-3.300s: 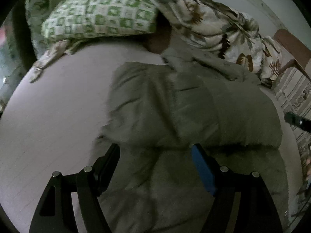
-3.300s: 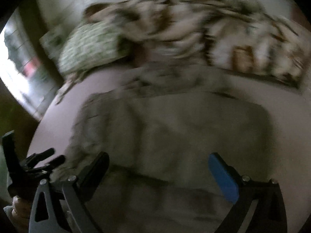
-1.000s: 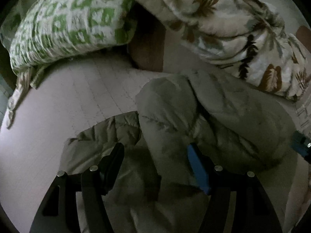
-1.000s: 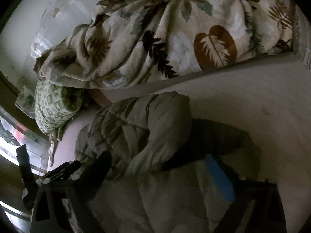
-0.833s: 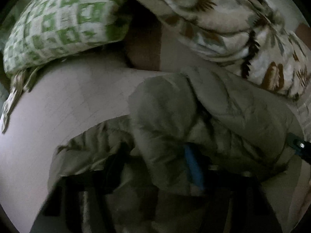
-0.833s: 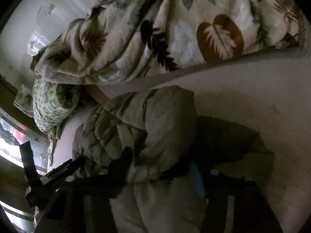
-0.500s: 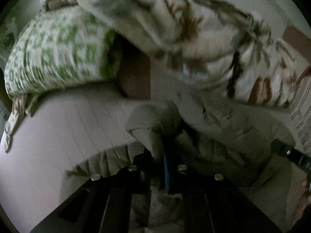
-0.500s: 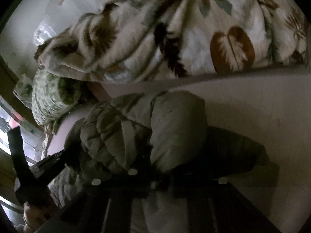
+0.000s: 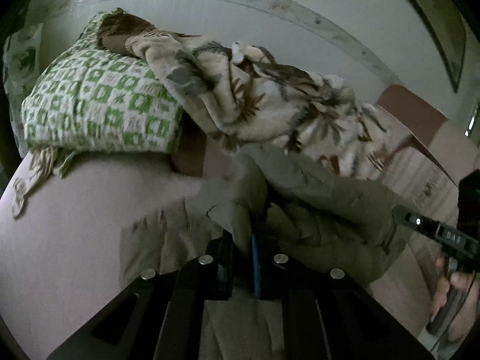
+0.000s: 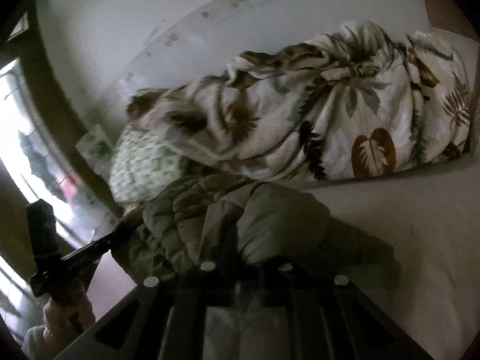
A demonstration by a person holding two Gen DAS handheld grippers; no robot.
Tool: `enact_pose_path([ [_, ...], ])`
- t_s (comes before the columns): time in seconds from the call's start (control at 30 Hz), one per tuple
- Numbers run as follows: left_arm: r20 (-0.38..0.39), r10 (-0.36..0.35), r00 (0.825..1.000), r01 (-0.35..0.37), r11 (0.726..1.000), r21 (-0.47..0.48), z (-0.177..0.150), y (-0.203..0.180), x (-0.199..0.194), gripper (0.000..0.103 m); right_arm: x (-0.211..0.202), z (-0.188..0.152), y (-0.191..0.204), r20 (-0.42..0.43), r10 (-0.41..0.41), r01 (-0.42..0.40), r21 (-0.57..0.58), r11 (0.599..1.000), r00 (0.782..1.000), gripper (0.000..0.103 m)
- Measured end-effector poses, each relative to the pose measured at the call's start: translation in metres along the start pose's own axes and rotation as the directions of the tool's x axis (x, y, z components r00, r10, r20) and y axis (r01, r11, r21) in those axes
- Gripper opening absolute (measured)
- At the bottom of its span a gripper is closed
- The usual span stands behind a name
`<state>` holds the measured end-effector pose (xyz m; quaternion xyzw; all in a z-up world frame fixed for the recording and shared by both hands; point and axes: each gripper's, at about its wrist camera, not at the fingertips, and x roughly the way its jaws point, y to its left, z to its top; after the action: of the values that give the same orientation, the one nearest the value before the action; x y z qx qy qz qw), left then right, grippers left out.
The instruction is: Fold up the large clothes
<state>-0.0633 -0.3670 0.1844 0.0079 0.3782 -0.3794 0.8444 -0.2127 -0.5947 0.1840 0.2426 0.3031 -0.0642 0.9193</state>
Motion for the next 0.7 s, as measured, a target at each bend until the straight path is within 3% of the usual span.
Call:
enact_pose_path([
  [0.17, -0.038, -0.013, 0.999, 0.013, 1.000, 0.012, -0.076, 0.000, -0.032, 0.010, -0.039, -0.068, 0.010, -0.018, 0.052, -0.051, 0.013, 0.999, 0.998, 0.011],
  [0.23, -0.061, 0.016, 0.998, -0.014, 1.000, 0.023, -0.098, 0.001, -0.026, 0.010, -0.042, -0.094, 0.010, -0.028, 0.042, -0.041, 0.017, 0.999, 0.999, 0.011],
  [0.33, -0.158, 0.064, 0.985, -0.061, 0.998, 0.021, -0.129, 0.006, 0.010, 0.010, -0.022, -0.123, -0.002, -0.086, 0.008, -0.002, 0.062, 0.998, 0.996, 0.011],
  [0.43, -0.212, 0.112, 0.971, -0.106, 0.994, 0.038, -0.145, 0.009, 0.046, 0.010, 0.024, -0.146, -0.022, -0.187, -0.090, 0.107, 0.081, 0.991, 0.978, 0.011],
  [0.53, -0.228, 0.117, 0.967, -0.116, 0.993, 0.017, -0.148, 0.011, 0.066, 0.011, 0.065, -0.156, -0.043, -0.264, -0.154, 0.183, 0.092, 0.979, 0.952, 0.011],
  [0.7, -0.211, 0.140, 0.968, -0.130, 0.990, 0.058, -0.145, 0.005, 0.079, 0.011, 0.093, -0.158, -0.050, -0.278, -0.199, 0.225, 0.065, 0.972, 0.940, 0.011],
])
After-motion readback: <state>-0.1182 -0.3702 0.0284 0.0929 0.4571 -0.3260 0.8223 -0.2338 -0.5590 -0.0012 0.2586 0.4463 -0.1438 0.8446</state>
